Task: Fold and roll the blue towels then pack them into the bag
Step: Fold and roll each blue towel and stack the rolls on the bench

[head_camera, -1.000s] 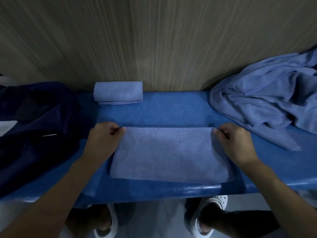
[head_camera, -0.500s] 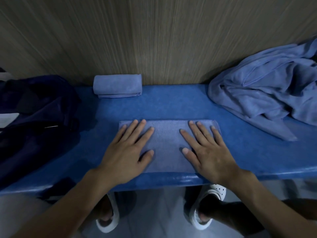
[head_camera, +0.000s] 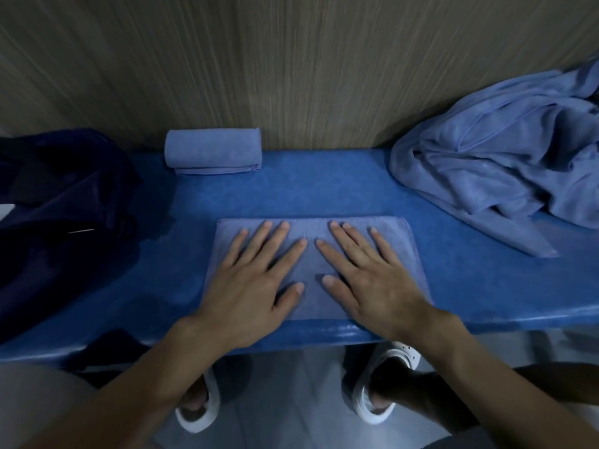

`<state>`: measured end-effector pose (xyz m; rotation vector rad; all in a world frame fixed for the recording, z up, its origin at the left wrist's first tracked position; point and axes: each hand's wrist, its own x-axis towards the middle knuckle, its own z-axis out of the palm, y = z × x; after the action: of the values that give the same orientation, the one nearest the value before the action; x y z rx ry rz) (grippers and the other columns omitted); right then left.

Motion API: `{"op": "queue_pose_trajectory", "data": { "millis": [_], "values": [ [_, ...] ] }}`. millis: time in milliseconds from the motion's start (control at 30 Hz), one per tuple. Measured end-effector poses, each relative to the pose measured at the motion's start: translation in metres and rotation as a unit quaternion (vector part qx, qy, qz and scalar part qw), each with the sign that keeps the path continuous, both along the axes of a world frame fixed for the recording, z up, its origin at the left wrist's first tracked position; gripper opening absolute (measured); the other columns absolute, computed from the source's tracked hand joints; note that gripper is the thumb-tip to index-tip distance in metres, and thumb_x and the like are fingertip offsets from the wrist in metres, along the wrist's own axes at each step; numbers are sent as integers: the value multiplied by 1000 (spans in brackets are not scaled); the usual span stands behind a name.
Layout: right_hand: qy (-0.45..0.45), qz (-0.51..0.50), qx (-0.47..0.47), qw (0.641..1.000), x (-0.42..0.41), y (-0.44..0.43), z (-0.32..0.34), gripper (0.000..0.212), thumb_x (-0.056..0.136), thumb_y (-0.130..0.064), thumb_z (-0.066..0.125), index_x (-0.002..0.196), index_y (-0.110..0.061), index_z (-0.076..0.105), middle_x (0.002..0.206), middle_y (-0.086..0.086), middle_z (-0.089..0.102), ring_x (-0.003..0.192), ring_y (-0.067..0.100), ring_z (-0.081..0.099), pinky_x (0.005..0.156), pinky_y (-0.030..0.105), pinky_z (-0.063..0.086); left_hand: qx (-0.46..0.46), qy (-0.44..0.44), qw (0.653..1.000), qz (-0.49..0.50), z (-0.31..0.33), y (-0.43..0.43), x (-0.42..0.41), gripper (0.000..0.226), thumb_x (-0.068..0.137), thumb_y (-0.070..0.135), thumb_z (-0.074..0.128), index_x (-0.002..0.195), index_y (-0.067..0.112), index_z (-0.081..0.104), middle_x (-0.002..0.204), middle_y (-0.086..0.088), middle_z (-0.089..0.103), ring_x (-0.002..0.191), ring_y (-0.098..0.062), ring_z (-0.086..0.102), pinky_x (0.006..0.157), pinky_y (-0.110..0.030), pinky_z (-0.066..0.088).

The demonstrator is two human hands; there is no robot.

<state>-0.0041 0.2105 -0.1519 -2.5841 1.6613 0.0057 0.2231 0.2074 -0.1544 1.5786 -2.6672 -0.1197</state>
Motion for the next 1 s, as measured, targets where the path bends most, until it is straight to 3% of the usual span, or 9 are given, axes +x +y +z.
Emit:
{"op": "queue_pose_trajectory", "data": {
  "millis": [200,300,433,567,700,767,867,933,1000],
  "values": [
    [30,-84,9,996,-43,-13,1,72,95,-63,-5,154,-29,17,163,1,11,150,15,10,121,48,7,0,-18,1000,16,-2,-5,26,66,96,62,18,155,32,22,164,-3,12,152,-25,6,120,-50,18],
    [57,-103,-1,993,-46,-14,5,70,96,-61,3,154,-25,19,163,3,14,150,18,10,120,52,4,6,-19,1000,20,-1,-4,27,66,97,62,18,155,31,22,165,-4,11,152,-25,5,120,-50,18],
    [49,-34,5,998,-33,-16,8,64,99,-57,11,154,-27,23,162,4,19,149,22,16,118,56,11,-8,-8,1000,5,15,-1,18,64,98,55,23,152,23,34,162,-11,22,150,-29,16,118,-52,22],
    [89,-35,13,995,-32,-13,13,63,98,-58,15,150,-28,34,155,7,36,143,26,33,112,60,22,-14,-17,1000,-11,19,4,12,56,99,49,27,146,24,45,154,-10,38,141,-27,35,112,-46,32],
    [113,-52,-23,992,-25,-2,28,62,95,-61,24,133,-22,54,132,10,55,115,30,54,99,57,35,-11,-49,999,-2,19,-11,17,53,96,39,28,146,27,42,157,-11,32,147,-30,25,116,-55,21],
    [104,-38,-32,993,-18,-1,30,61,95,-61,27,128,-18,56,138,13,50,122,31,50,101,58,34,-26,-50,998,20,28,-9,11,51,90,33,34,138,22,50,146,-14,40,135,-34,38,106,-55,29],
    [78,32,-10,996,-12,-5,23,61,97,-58,25,144,-24,44,158,4,31,145,25,29,113,59,21,-34,-45,998,31,33,8,1,46,93,40,36,132,21,53,122,-9,53,105,-30,53,85,-47,42],
    [73,51,0,996,-10,-5,20,60,98,-57,22,145,-27,43,155,2,37,146,25,28,114,60,18,-20,-51,998,32,31,13,0,52,95,46,34,135,20,54,123,-11,55,103,-31,54,87,-48,44],
    [80,57,-10,995,-9,-3,20,61,97,-59,22,140,-25,50,146,7,47,145,29,29,114,62,18,-22,-58,998,16,27,9,2,55,96,48,32,137,18,54,132,-13,55,113,-33,54,101,-54,38]
  ]
}}
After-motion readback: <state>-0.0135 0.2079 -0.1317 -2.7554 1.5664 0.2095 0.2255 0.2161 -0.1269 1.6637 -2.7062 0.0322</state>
